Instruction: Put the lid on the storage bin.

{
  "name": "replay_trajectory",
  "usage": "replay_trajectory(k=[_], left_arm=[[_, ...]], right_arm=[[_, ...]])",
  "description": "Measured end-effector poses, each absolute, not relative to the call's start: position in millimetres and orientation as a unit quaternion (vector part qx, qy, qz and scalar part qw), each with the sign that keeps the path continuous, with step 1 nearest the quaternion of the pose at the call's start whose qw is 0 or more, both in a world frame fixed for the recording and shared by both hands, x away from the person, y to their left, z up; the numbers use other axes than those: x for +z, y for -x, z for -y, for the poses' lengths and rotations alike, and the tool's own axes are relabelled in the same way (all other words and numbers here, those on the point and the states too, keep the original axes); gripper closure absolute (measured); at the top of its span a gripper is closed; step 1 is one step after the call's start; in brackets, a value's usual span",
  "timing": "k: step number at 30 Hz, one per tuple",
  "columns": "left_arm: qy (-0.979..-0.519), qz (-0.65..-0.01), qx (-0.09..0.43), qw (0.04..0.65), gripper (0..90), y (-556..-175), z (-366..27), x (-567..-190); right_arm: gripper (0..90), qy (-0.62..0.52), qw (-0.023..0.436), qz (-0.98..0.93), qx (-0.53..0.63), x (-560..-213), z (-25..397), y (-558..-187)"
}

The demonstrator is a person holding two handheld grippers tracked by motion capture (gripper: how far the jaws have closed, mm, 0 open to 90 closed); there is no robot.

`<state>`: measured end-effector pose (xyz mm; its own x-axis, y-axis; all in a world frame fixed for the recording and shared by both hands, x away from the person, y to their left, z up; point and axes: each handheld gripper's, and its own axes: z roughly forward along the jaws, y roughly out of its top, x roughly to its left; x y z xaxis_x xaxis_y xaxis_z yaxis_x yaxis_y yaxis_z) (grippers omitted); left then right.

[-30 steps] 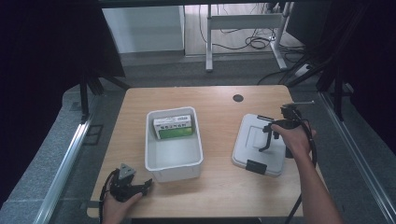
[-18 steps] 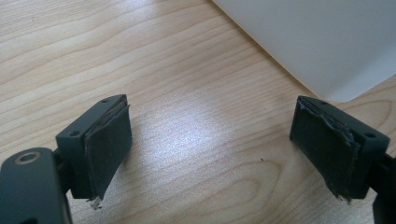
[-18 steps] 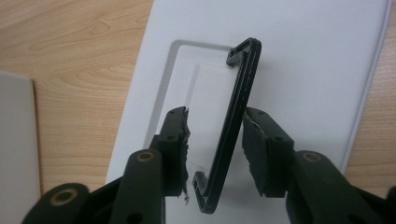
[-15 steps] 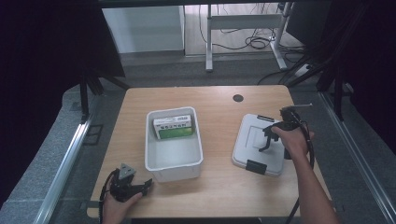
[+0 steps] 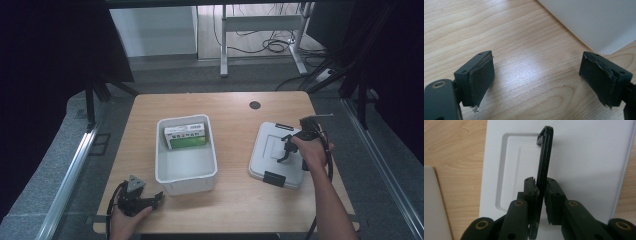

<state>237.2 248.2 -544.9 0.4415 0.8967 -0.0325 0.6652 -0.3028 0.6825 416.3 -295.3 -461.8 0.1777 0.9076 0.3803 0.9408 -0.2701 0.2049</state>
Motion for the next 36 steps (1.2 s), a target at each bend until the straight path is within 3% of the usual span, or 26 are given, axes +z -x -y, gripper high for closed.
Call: replay_trajectory(k=[11, 36], left_arm=[[-0.786, -0.497, 0.181, 0.32, 12.8, -237, -248, -545], [-0.786, -0.497, 0.181, 0.32, 12.8, -237, -248, -545]], right_arm=[[84.5, 0.794, 0.068, 0.559, -0.228, -464, 300, -417], [84.7, 0.79, 0.061, 0.558, -0.245, -440, 297, -413]])
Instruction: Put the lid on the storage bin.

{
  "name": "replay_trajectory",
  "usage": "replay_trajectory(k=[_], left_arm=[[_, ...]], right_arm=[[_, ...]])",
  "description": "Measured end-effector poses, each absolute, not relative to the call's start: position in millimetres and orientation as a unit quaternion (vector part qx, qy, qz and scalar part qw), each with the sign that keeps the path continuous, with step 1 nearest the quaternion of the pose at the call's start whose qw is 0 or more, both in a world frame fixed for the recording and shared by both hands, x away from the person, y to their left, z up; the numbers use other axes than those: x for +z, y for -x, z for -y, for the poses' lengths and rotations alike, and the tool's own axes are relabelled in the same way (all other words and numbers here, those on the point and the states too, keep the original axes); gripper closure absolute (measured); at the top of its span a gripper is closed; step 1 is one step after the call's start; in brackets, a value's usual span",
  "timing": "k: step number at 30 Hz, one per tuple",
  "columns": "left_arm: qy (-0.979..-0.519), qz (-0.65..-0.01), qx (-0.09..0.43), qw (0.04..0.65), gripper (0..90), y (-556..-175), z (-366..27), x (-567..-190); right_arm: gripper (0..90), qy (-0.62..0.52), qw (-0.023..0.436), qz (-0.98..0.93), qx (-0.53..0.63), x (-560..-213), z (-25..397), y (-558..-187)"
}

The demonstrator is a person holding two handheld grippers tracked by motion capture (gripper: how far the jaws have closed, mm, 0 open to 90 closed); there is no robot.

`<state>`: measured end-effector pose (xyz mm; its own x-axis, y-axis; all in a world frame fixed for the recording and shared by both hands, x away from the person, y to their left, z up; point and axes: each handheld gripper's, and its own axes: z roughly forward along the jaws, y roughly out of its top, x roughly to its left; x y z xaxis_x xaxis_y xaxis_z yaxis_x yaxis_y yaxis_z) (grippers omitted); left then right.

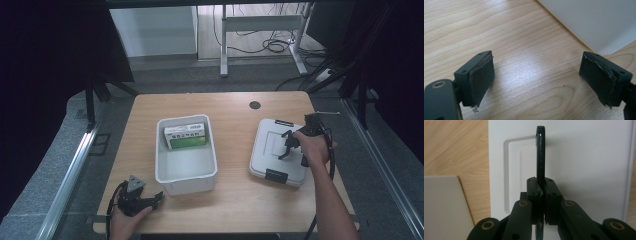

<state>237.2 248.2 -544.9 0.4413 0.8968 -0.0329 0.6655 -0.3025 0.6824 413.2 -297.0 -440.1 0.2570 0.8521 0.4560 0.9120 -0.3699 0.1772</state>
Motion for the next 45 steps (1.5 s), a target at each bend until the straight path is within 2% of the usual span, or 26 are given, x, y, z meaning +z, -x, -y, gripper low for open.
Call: replay_trajectory(k=[30, 45], left_arm=[[-0.786, -0.497, 0.181, 0.319, 12.8, -237, -248, -545], [-0.786, -0.497, 0.182, 0.32, 12.8, -237, -248, -545]], right_arm=[[84.8, 0.757, 0.041, 0.594, -0.267, -388, 281, -407], [84.8, 0.732, 0.029, 0.614, -0.293, -339, 270, -397]])
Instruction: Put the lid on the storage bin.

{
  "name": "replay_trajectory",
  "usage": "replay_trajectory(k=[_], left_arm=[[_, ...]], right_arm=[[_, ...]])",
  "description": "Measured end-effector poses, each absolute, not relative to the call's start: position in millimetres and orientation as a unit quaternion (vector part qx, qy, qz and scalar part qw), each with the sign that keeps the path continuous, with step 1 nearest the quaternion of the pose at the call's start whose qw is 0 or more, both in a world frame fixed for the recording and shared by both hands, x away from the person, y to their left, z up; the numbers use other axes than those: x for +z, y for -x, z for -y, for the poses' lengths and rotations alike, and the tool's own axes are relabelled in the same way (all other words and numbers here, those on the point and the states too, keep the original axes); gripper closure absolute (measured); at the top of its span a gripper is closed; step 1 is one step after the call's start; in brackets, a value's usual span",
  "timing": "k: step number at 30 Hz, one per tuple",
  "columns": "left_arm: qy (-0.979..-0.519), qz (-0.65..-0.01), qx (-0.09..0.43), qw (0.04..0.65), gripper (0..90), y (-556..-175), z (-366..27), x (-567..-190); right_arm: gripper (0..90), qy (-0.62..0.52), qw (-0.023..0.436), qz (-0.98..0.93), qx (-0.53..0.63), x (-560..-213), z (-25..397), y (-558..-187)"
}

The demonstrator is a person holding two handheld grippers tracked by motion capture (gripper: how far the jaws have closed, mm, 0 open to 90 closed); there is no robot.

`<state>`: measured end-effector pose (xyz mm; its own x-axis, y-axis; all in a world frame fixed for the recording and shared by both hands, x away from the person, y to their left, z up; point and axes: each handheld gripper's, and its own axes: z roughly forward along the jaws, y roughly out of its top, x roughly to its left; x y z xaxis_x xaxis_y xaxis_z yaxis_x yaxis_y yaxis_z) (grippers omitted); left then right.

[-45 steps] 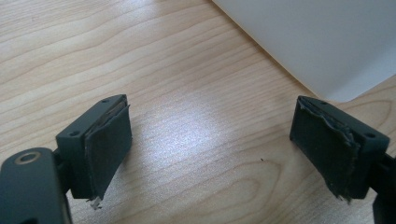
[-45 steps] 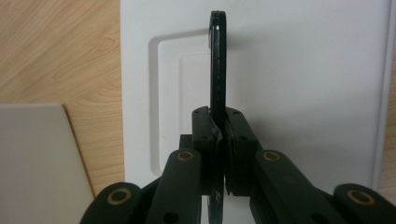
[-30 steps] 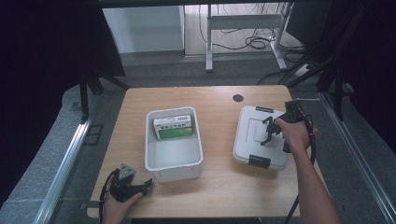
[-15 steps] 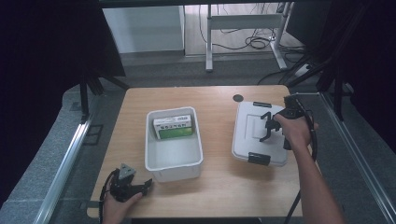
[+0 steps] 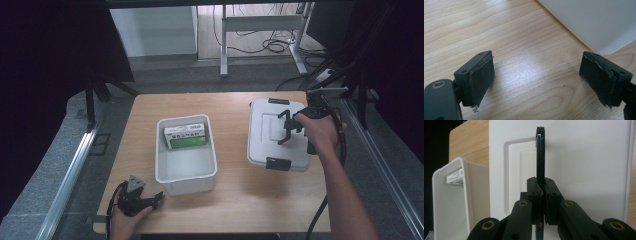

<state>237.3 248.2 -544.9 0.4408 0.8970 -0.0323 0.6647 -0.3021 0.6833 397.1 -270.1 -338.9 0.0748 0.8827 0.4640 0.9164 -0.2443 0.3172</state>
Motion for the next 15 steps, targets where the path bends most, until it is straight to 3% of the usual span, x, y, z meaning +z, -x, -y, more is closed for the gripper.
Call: replay_trajectory(k=[15], left_arm=[[-0.787, -0.496, 0.181, 0.32, 12.8, -237, -248, -545]], right_arm=[[84.8, 0.705, 0.033, 0.637, -0.309, -315, 242, -395]])
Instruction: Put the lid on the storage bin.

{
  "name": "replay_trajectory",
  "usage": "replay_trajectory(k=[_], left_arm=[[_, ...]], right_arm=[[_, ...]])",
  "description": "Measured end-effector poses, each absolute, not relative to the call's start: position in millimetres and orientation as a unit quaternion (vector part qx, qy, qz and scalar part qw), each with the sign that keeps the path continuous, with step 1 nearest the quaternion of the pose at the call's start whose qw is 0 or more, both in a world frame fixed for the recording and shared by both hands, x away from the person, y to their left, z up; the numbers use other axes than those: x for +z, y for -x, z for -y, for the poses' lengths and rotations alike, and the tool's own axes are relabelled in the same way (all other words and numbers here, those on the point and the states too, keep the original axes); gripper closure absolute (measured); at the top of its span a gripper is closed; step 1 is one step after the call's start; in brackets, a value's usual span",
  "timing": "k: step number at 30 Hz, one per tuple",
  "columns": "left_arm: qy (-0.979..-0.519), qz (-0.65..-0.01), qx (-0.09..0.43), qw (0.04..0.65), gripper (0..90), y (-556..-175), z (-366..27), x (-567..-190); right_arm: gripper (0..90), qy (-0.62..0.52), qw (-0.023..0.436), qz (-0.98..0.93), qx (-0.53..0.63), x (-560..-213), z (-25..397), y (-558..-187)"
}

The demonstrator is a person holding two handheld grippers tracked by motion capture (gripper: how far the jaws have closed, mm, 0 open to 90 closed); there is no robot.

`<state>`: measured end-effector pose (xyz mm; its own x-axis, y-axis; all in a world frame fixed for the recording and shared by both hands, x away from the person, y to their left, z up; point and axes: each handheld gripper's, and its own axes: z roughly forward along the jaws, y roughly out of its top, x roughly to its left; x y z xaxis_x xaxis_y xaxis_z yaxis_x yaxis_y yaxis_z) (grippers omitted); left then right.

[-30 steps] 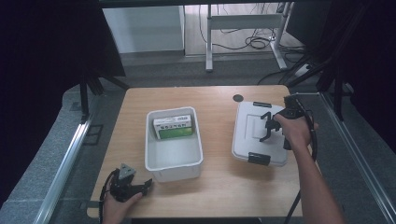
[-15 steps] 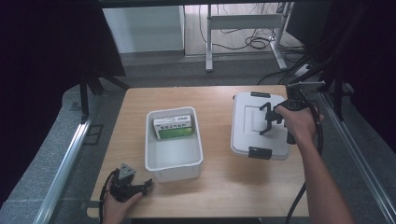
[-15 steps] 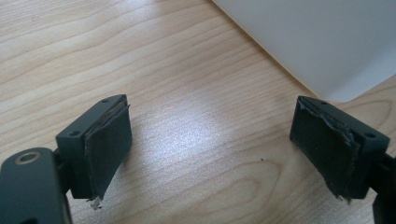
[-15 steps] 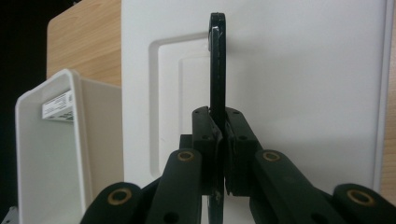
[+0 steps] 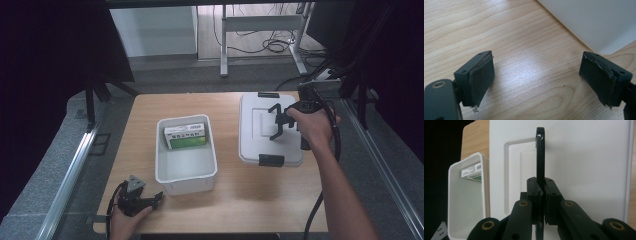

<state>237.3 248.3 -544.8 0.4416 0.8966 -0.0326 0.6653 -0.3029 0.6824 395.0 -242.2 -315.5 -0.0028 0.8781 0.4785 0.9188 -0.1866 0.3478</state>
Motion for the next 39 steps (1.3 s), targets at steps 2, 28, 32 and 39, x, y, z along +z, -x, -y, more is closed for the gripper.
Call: replay_trajectory(k=[2, 28, 32, 39], left_arm=[[-0.787, -0.496, 0.181, 0.32, 12.8, -237, -248, -545], [-0.788, -0.496, 0.18, 0.318, 12.7, -237, -248, -545], [-0.787, -0.496, 0.18, 0.319, 12.7, -237, -248, -545], [-0.787, -0.496, 0.181, 0.319, 12.7, -237, -248, -545]], right_arm=[[84.8, 0.701, 0.033, 0.641, -0.312, -313, 238, -395], [84.8, 0.663, 0.044, 0.679, -0.314, -292, 174, -399], [84.8, 0.657, 0.047, 0.684, -0.312, -290, 162, -400], [84.9, 0.653, 0.049, 0.69, -0.307, -288, 145, -401]])
